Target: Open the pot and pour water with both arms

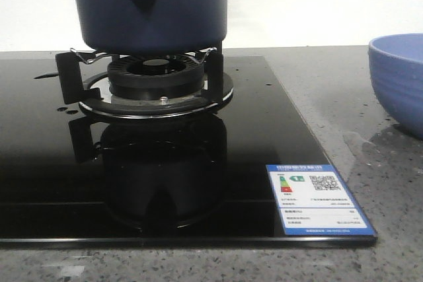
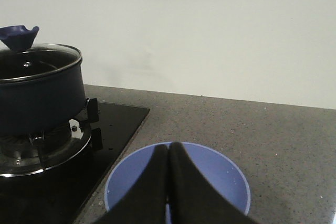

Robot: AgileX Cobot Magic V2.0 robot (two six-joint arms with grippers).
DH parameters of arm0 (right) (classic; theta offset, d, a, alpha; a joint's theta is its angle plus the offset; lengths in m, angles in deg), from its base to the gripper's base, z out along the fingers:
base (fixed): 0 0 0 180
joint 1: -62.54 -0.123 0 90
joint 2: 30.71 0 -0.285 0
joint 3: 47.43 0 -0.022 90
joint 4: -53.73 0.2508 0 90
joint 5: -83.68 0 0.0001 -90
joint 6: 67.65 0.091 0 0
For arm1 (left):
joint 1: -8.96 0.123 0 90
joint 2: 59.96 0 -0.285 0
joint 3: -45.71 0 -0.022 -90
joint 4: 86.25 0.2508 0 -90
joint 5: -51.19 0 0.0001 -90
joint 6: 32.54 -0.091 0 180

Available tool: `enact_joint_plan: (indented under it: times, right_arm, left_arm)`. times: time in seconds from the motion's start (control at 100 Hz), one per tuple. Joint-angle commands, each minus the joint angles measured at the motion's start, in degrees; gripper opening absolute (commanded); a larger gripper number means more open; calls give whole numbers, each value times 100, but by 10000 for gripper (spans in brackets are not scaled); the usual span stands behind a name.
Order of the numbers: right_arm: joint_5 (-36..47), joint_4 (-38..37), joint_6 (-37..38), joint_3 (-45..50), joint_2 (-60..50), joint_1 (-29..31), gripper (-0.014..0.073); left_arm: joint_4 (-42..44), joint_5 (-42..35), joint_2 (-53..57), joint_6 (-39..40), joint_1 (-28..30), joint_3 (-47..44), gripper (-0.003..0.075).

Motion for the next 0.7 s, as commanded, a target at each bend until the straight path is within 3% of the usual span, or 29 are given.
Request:
enact_joint_plan:
  times: [0.0,0.55,0.69]
  right_arm:
    - [372,108,-86,-109,46,-22,-62]
    - [372,108,-86,-109,46,-22,-62]
    - [372,108,-86,-109,46,-22,-62]
  left_arm:
    - [-26,86,-63,50,-26,144,-20]
    - [-26,86,-63,50,-26,144,-20]
    - [821,-346,-63,70,-15,178,-20]
